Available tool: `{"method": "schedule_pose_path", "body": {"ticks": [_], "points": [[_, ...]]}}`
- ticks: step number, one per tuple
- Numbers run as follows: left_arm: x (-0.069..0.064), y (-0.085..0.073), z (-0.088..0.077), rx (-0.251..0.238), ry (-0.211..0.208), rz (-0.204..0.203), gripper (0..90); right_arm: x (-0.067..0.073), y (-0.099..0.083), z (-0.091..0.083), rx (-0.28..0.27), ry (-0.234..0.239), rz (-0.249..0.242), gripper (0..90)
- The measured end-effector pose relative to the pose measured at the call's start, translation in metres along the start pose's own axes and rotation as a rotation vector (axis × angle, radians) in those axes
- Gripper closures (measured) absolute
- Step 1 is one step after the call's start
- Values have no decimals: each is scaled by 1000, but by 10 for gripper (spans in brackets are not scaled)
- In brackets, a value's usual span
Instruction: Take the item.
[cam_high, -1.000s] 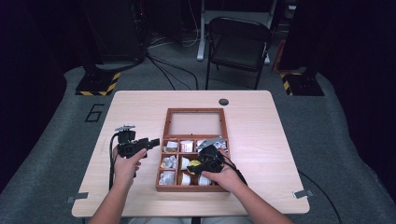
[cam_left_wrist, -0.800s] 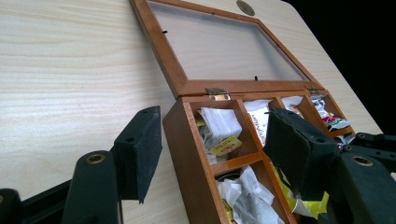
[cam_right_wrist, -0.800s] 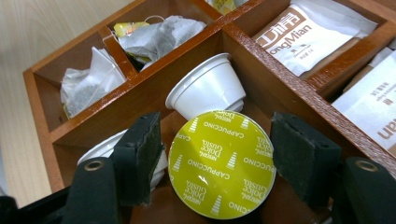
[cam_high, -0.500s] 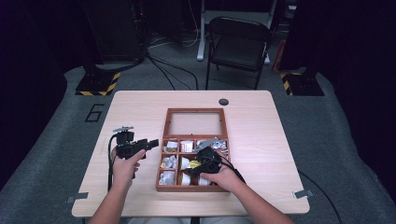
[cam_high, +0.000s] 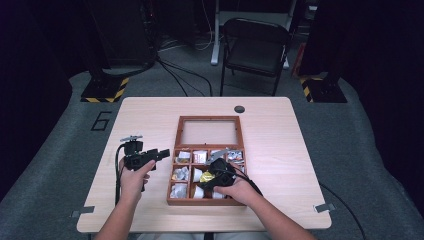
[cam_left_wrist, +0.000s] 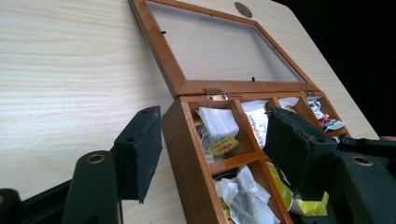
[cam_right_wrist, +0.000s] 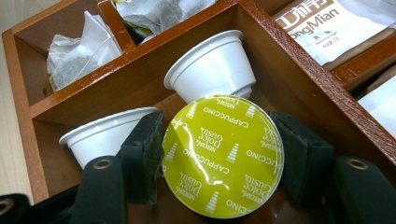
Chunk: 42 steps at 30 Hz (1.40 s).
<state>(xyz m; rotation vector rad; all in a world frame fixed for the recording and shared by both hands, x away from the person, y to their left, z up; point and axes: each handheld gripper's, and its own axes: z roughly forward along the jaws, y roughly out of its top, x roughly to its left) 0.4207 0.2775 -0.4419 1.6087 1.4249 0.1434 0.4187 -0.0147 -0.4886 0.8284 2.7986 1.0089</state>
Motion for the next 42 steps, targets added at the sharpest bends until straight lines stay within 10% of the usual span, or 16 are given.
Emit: {"method": "schedule_pose_path", "body": {"ticks": [19, 25, 42], "points": [[2, 2, -4, -14, -2, -20, 361, 4, 12, -30, -89, 31, 14, 388], [5, 3, -2, -12, 3, -23, 361, -15, 7, -57, -152, 8, 92, 388], [7, 7, 4, -11, -9, -25, 364, -101, -60, -134, -251, -241, 391, 389]]}}
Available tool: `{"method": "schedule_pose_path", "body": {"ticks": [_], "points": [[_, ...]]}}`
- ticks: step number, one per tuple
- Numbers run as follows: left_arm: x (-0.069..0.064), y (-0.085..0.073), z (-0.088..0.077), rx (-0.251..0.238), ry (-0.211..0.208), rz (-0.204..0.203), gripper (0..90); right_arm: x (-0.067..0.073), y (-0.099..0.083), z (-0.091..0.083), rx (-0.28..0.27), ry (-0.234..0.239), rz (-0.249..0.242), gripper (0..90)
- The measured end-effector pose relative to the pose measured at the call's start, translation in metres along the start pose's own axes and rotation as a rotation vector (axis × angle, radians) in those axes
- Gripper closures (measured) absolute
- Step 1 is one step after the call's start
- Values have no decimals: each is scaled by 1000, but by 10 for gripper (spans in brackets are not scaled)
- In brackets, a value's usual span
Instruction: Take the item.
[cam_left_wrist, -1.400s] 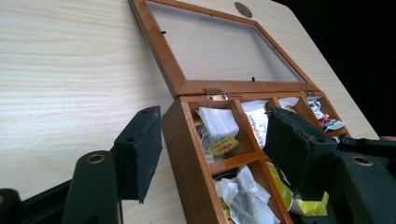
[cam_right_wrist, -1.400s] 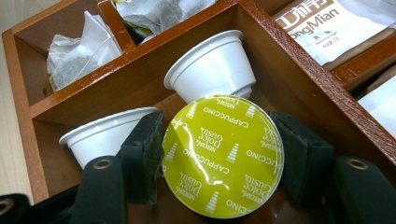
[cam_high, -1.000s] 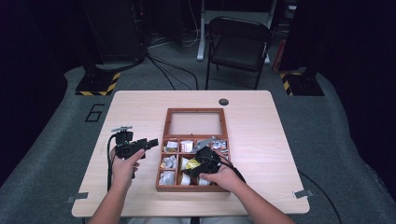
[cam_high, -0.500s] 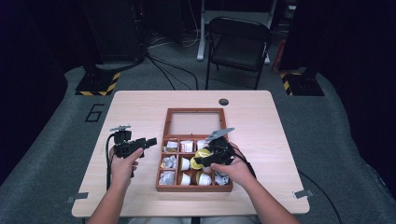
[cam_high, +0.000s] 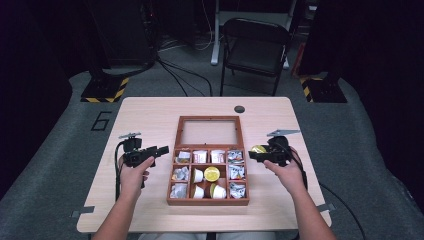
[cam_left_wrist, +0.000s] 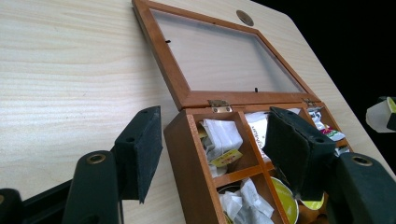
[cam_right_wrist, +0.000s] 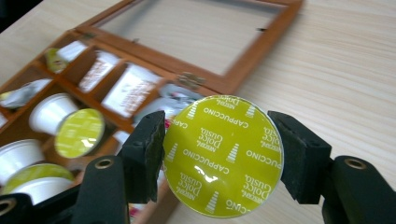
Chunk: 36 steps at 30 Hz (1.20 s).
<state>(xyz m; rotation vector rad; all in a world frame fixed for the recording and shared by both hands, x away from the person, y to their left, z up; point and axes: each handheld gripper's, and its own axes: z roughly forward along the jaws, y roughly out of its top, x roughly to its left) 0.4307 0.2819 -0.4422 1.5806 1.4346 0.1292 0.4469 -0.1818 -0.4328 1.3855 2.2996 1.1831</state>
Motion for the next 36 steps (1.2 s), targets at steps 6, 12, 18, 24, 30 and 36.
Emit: {"method": "schedule_pose_path", "body": {"ticks": [6, 12, 18, 24, 30, 36], "points": [[0, 0, 1, 0, 0, -5, 364, -31, -16, -18, -20, -78, 68, 388], [0, 0, 1, 6, 2, 3, 364, -51, -35, -26, -11, -126, 122, 388], [1, 0, 2, 10, 4, 11, 364, -62, -44, -22, 4, -166, 136, 388], [1, 0, 2, 13, 5, 10, 364, -68, -50, -13, 22, -184, 133, 388], [0, -1, 3, 11, 4, -1, 364, -77, -57, -7, 44, -187, 186, 388], [1, -1, 3, 12, 2, 2, 364, -80, -62, 0, 78, -213, 180, 386]]}}
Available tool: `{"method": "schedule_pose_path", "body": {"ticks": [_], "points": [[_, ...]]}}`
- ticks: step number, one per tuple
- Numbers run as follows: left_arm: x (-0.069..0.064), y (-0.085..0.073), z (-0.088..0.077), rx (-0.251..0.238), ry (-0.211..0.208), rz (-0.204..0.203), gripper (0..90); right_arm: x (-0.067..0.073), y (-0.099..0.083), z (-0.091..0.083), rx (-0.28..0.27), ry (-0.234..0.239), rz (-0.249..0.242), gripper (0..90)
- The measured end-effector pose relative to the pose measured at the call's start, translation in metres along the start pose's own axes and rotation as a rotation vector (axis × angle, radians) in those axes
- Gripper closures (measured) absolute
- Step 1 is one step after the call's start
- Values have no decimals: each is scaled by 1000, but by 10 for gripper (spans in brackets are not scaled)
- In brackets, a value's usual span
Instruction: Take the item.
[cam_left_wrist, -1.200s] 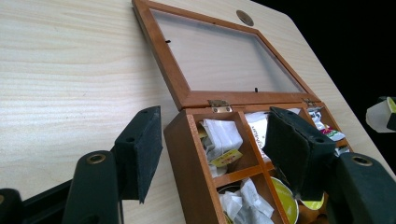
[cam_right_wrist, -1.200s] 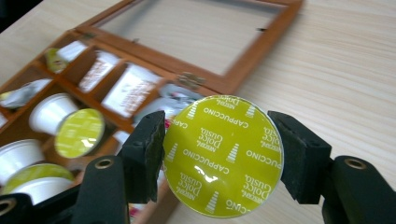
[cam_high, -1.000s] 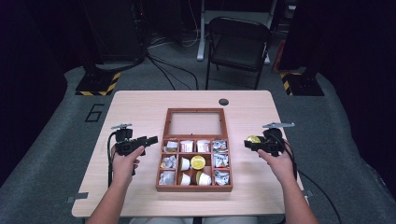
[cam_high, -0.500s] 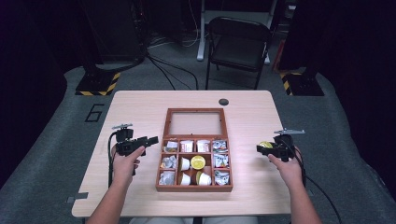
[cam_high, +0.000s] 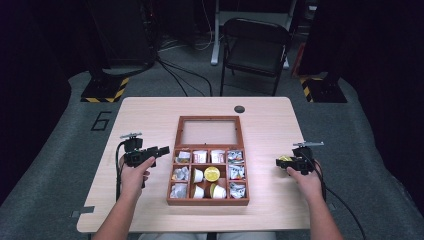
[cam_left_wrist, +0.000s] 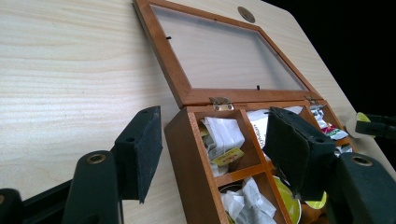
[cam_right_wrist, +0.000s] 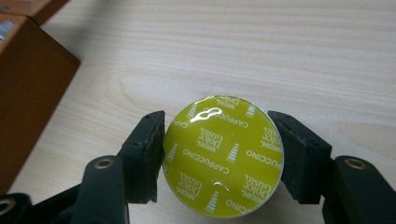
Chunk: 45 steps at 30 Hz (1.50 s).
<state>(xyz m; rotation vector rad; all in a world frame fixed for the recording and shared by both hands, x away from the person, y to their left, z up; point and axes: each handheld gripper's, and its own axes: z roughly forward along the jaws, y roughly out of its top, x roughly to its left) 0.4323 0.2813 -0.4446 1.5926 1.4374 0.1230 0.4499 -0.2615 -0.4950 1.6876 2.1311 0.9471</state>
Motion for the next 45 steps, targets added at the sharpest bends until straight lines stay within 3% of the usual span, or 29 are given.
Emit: {"method": "schedule_pose_path", "body": {"ticks": [7, 9, 14, 25, 29, 32, 35, 41, 45], "points": [[0, 0, 0, 1, 0, -5, 364, -1, -1, 3, -5, -7, -12, 372], [1, 0, 0, 3, 0, 3, 364, 2, -2, 3, 7, -12, 14, 370], [1, -1, 0, 2, 1, -4, 364, 2, -2, 3, -2, -16, -13, 365], [1, -1, 1, 2, 2, -2, 364, 1, -1, 0, -19, -25, -9, 328], [1, -1, 1, 2, 3, 0, 364, 0, 0, -5, -58, -33, 5, 327], [0, -1, 2, 0, 4, -7, 364, -1, 2, -13, -103, -68, 12, 327], [1, -1, 2, 9, 4, 6, 364, -2, 4, -20, -130, -52, 39, 327], [-1, -1, 3, 12, 4, 3, 364, 8, 7, -21, -114, -39, -2, 330], [-2, -1, 4, 17, 4, 4, 364, 22, 12, -21, -115, -25, -42, 342]]}}
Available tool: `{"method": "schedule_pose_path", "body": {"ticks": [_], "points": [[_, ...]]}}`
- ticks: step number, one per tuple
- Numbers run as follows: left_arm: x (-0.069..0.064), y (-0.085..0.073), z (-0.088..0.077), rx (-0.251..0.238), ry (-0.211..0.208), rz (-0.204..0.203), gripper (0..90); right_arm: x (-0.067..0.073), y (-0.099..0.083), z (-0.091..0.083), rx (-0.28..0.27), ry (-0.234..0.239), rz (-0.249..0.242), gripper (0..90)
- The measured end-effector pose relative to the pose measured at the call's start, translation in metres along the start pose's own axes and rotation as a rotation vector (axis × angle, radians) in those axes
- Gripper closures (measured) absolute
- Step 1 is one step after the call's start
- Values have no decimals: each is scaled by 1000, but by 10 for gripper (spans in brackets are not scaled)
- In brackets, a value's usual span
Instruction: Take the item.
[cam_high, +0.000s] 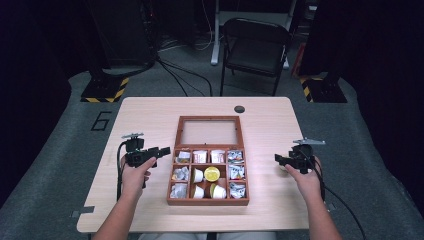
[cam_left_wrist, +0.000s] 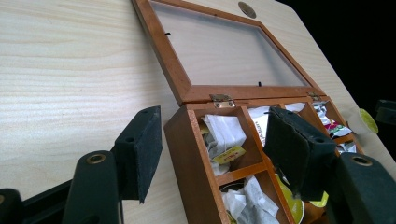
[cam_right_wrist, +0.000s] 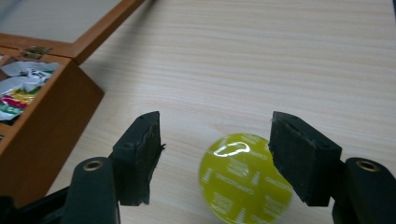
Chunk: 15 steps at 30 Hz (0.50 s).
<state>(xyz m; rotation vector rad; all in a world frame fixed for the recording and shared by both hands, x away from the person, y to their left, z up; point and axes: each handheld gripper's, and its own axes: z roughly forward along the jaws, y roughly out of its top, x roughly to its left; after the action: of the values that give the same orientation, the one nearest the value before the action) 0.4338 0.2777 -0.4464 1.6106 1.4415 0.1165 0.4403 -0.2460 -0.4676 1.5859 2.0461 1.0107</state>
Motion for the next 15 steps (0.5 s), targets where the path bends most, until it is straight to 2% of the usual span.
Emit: {"method": "schedule_pose_path", "body": {"ticks": [3, 4, 6, 7, 8, 12, 13, 15], "points": [[-1, 0, 2, -2, 5, 0, 364, 8, 4, -1, -7, 9, -17, 360], [1, 1, 2, 7, 4, 24, 364, 10, 6, -1, -12, 14, -29, 362], [0, 1, 3, 6, 5, 12, 364, 17, 10, -1, -15, 33, -23, 363], [0, 1, 3, 14, 4, 23, 364, 18, 12, -1, -15, 39, -32, 363], [-2, 2, 4, 9, 5, 10, 364, 21, 14, 0, -19, 47, -37, 363], [-3, 5, 6, 11, 8, 34, 364, 31, 20, 2, -11, 66, -53, 365], [-3, 6, 7, 10, 9, 30, 364, 33, 21, 3, -10, 64, -68, 366], [-4, 7, 9, 8, 9, 22, 364, 38, 23, 5, -1, 76, -66, 366]]}}
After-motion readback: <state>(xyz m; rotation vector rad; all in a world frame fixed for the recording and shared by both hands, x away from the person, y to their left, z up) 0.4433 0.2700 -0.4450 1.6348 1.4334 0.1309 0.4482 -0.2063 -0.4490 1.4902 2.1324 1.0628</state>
